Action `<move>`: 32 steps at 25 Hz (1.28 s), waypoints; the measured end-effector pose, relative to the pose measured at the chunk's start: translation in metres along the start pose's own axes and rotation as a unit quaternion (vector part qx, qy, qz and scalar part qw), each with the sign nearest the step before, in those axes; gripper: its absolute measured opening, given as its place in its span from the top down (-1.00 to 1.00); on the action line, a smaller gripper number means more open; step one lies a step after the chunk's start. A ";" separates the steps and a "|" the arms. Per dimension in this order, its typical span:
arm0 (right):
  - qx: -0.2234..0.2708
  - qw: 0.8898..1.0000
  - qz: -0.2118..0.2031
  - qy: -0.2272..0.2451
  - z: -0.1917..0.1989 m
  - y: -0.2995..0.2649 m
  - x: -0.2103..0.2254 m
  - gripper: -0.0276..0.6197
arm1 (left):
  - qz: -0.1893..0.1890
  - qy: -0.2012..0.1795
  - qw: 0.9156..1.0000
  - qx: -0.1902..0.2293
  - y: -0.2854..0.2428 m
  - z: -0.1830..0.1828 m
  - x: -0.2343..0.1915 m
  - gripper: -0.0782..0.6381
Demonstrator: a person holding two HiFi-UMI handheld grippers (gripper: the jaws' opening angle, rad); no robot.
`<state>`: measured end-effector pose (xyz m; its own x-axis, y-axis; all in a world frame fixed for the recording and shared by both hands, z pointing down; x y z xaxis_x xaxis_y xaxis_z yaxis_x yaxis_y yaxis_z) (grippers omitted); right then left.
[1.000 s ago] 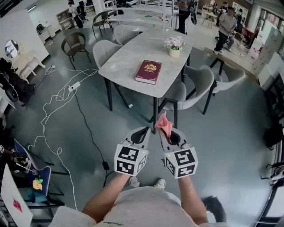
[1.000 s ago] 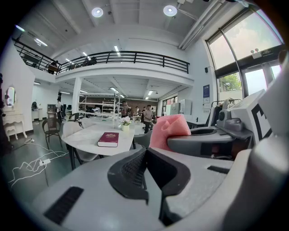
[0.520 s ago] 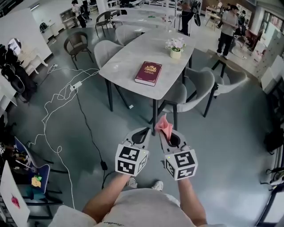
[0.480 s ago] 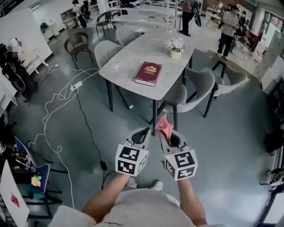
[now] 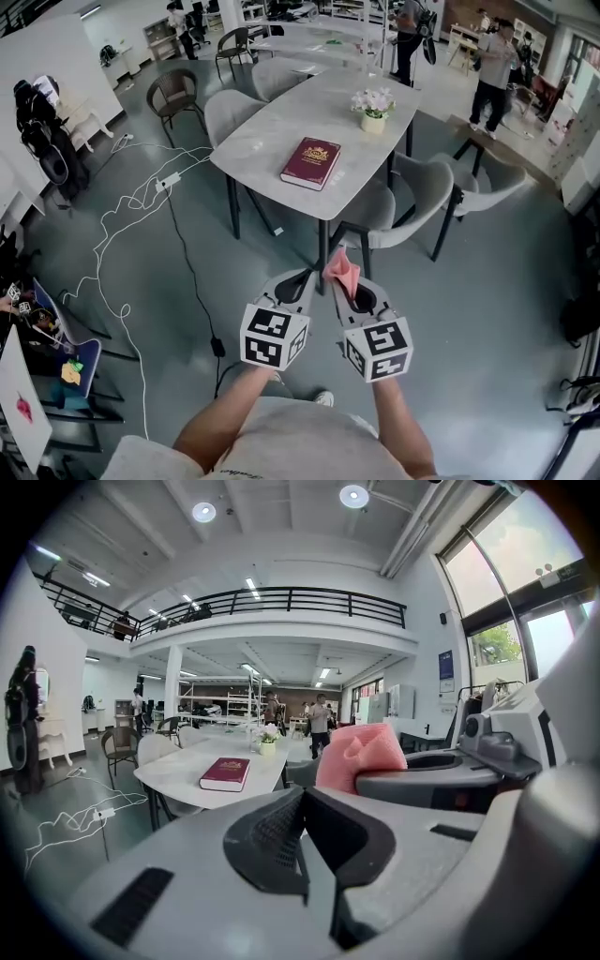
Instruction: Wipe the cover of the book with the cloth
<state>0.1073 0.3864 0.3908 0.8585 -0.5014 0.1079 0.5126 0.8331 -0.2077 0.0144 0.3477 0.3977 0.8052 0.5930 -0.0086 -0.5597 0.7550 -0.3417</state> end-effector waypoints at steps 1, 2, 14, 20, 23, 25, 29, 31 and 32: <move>-0.001 1.000 -0.002 0.000 0.000 0.000 0.003 0.86 | -0.002 0.001 1.000 0.000 -0.003 -0.001 0.001 0.76; -0.002 1.000 -0.003 0.000 0.000 0.001 0.007 0.86 | -0.003 0.002 1.000 -0.001 -0.006 -0.002 0.002 0.76; -0.019 1.000 -0.006 -0.007 0.001 -0.056 0.053 0.86 | 0.000 0.020 1.000 -0.008 -0.070 -0.009 -0.033 0.76; -0.028 0.999 0.006 -0.013 -0.011 -0.111 0.079 0.86 | 0.021 0.023 0.999 -0.016 -0.117 -0.020 -0.073 0.76; -0.034 0.999 0.013 -0.014 -0.020 -0.140 0.089 0.86 | 0.032 0.022 0.999 -0.021 -0.139 -0.029 -0.096 0.76; -0.037 0.999 0.019 -0.015 -0.026 -0.158 0.095 0.86 | 0.041 0.019 0.999 -0.021 -0.151 -0.036 -0.110 0.76; -0.045 0.998 0.028 -0.018 -0.033 -0.195 0.107 0.86 | 0.058 0.020 0.998 -0.021 -0.177 -0.045 -0.137 0.76; -0.049 0.998 0.031 -0.018 -0.037 -0.212 0.112 0.86 | 0.066 0.022 0.997 -0.021 -0.187 -0.050 -0.150 0.76; -0.050 0.998 0.033 -0.018 -0.040 -0.220 0.114 0.86 | 0.070 0.023 0.997 -0.022 -0.193 -0.052 -0.156 0.76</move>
<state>0.0923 0.1369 0.4103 0.8908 -0.4366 0.1258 0.4533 0.8353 -0.3110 0.0069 0.0952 0.4161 0.7289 0.6772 -0.1012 -0.6585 0.6528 -0.3746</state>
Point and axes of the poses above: the fingertips, and each gripper's own axes: y backward along the fingers, x to its right, z out of its underside, the point moved 5 cm from there along y, backward along the fingers, and after that the axes turned 11 degrees about -z, right-handed, at the moved point
